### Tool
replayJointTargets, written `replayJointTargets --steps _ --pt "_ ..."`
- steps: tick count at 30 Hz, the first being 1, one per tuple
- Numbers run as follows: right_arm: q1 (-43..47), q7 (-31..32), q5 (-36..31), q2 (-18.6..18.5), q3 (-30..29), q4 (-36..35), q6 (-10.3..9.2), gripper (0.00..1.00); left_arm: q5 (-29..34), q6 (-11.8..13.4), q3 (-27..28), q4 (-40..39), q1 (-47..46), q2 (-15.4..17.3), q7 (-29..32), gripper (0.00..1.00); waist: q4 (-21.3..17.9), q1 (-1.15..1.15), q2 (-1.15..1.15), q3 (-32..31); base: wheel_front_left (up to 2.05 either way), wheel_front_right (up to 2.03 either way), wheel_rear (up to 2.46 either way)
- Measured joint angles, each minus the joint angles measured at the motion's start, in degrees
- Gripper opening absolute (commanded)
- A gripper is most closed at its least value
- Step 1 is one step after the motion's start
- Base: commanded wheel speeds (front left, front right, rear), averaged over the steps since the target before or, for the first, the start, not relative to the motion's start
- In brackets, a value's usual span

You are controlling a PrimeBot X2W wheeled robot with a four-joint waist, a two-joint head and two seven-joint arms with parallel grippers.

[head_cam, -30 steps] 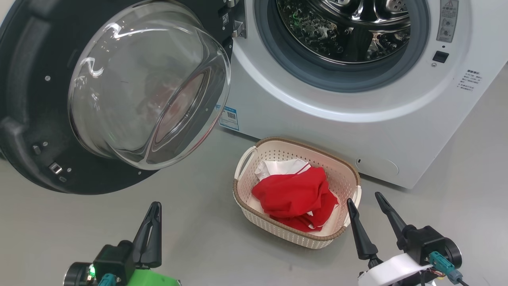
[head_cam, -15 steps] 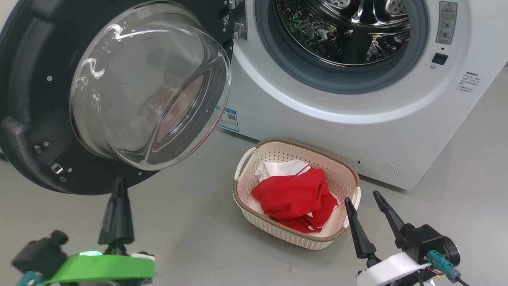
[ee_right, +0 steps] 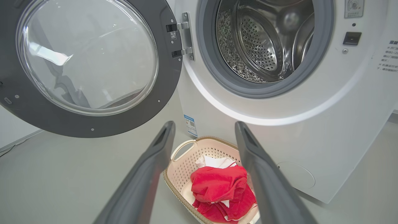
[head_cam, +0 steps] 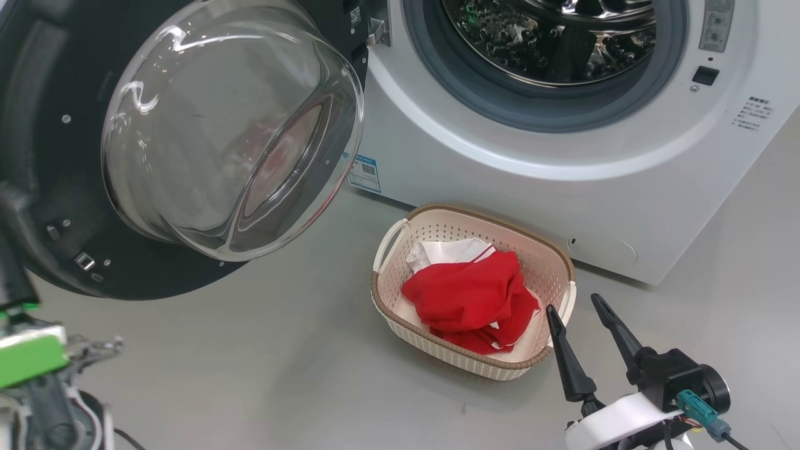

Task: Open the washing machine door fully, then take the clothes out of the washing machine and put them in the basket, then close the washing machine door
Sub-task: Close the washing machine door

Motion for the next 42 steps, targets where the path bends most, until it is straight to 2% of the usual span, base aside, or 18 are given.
replayJointTargets --steps 5,10,14,16,19,26,34,42 --pt "-0.4 0.1 -0.1 -0.5 -0.1 -0.6 0.01 1.00 -3.8 0.0 5.9 0.6 -3.7 0.8 0.0 0.00 0.2 0.00 0.00 1.2 0.00 0.00 0.00" --pt "-1.3 0.7 -0.3 -1.0 0.0 -1.2 0.02 1.00 -13.1 0.2 10.9 4.2 -7.6 3.0 2.3 0.00 0.3 0.00 0.00 2.4 0.00 0.00 0.00" --pt "-1.9 1.1 -0.5 -1.6 0.0 -1.7 0.09 1.00 -16.7 2.6 15.5 9.6 -9.3 6.5 4.3 0.00 0.2 0.00 0.00 3.4 0.00 0.00 0.00" --pt "-2.5 1.3 -0.6 -2.1 -0.1 -2.2 0.09 1.00 -18.1 4.1 17.8 14.1 -10.5 9.5 6.3 0.00 0.0 0.00 0.00 4.1 0.00 0.00 0.00" --pt "-2.6 1.6 -0.7 -2.6 -0.1 -2.4 0.31 1.00 -21.2 5.6 18.8 18.4 -12.0 11.1 8.7 0.00 -0.2 0.00 0.00 4.9 0.00 0.00 0.00" --pt "-3.5 2.6 -1.0 -3.3 0.1 -2.7 0.85 1.00 -23.8 8.1 18.4 26.8 -13.3 14.6 14.5 0.00 -0.8 0.00 0.00 6.2 0.00 0.00 0.00" --pt "-4.2 3.6 -1.1 -4.0 0.4 -3.5 1.34 1.00 -23.8 8.9 15.3 32.4 -14.9 18.0 20.5 0.00 -1.8 0.00 0.00 7.6 0.00 0.00 0.00" --pt "-4.7 4.1 -1.2 -4.6 0.3 -3.8 1.35 1.00 -23.7 9.0 12.1 35.6 -17.3 19.1 24.1 0.00 -2.5 0.00 0.00 8.7 0.00 0.00 0.00"
